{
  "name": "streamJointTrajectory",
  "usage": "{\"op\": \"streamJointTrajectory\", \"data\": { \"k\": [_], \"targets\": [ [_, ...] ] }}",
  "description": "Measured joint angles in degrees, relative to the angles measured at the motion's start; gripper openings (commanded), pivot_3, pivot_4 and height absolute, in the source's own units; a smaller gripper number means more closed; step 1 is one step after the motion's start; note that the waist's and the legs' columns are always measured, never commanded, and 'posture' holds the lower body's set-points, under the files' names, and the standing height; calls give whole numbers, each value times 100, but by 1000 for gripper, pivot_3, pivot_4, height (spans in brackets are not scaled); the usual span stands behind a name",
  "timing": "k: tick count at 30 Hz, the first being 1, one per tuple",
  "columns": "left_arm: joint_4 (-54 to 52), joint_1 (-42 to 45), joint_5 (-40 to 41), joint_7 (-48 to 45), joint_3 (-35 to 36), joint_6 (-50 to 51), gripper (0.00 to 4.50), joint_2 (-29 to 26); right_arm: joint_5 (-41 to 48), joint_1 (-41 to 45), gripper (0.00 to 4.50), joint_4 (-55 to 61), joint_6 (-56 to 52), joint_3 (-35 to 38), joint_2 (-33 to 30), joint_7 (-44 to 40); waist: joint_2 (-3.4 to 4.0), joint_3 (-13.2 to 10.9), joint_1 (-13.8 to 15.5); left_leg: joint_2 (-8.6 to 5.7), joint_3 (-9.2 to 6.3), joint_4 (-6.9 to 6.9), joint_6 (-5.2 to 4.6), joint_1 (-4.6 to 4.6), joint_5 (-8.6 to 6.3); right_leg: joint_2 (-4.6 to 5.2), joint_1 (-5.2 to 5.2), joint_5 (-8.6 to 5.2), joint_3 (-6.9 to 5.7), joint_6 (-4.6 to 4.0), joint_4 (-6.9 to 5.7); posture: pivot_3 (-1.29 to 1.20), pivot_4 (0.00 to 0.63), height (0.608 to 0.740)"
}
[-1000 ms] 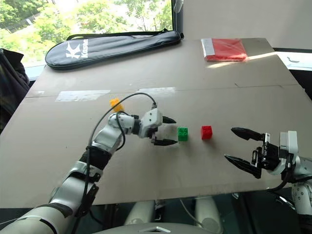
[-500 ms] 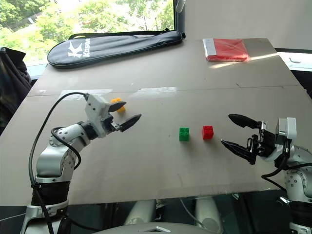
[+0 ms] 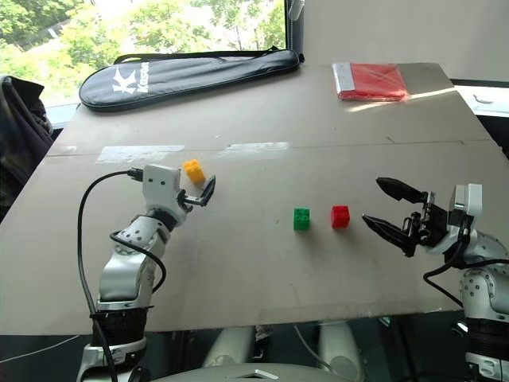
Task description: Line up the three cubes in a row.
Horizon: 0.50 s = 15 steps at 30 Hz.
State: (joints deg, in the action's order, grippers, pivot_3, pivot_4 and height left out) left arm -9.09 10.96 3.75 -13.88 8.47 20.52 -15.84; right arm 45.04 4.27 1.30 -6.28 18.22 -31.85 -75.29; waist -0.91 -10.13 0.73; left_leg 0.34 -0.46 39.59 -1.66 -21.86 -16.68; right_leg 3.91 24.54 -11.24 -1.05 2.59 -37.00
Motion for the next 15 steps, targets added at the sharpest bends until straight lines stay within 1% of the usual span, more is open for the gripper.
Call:
{"op": "streamJointTrajectory", "data": {
  "k": [10, 15],
  "targets": [
    [811, 443, -191, 795, 13, -379, 4455, 398, -100, -47, 4500, -145, 126, 42, -3, -158, -1, 1, 9, -3, -1, 0, 0, -1, 0, 2, 0, 0, -1, 0, 0, 0, 150, 694],
    [1909, 990, -265, 1118, -5, -747, 4455, 575, -155, -47, 4500, -216, 215, 50, -2, -229, -2, 2, 10, -11, -1, 1, 0, 0, 0, 2, -1, 1, -3, 1, -1, 0, 150, 694]
  ]
}}
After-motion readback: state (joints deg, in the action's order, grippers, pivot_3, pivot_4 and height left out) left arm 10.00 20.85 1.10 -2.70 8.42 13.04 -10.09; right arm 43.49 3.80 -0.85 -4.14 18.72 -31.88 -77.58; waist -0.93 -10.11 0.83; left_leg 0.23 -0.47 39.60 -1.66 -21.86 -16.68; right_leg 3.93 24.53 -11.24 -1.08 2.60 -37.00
